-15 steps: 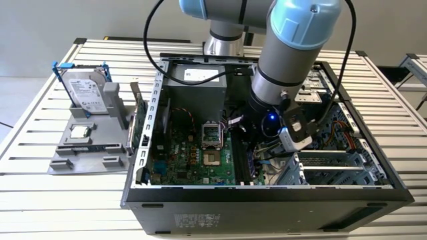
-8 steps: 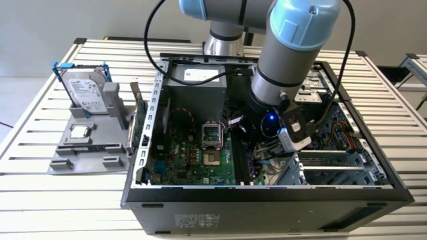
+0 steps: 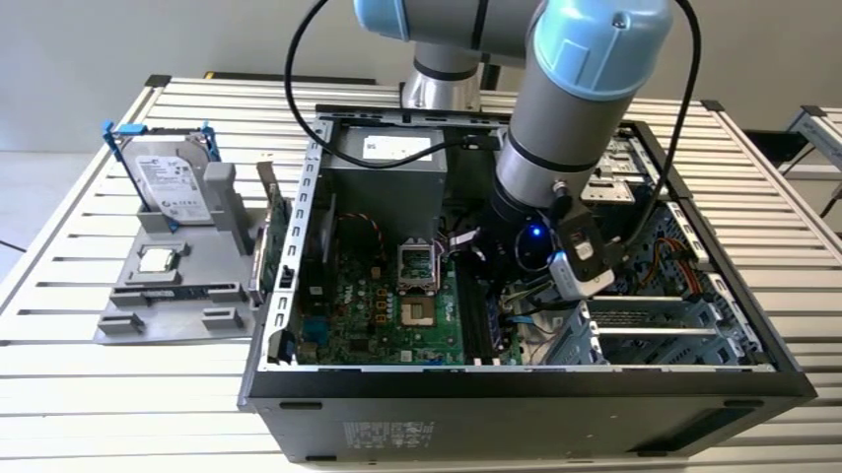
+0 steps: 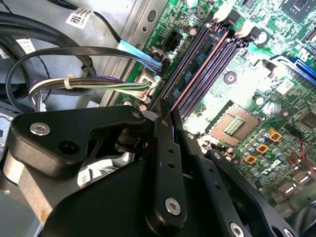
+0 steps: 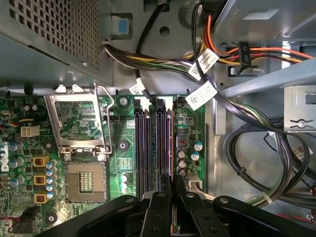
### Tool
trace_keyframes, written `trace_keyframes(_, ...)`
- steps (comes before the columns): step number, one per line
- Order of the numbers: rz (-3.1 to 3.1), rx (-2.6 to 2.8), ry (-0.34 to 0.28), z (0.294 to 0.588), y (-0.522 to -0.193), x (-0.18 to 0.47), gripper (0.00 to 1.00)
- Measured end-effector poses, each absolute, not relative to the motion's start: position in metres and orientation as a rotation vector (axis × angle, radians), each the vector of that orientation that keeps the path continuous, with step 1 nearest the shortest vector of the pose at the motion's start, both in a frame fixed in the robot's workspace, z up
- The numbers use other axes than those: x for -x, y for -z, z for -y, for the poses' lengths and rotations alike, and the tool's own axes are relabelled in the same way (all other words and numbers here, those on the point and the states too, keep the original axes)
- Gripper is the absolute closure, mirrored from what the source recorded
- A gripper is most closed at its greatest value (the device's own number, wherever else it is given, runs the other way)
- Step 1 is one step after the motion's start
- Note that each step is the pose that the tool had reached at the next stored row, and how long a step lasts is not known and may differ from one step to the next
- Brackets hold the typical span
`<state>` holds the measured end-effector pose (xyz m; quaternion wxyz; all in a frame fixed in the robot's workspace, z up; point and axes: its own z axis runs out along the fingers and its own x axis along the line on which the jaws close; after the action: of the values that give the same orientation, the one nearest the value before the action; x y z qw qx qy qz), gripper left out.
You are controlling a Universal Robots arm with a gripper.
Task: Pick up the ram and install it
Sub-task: 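Insert the ram into the slot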
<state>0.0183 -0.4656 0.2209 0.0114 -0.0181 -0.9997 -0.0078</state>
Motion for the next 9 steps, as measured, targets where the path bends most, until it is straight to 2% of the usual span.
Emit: trace_keyframes(9, 3.117, 0.056, 0.024, 0.4679, -0.221, -0.0184, 1.0)
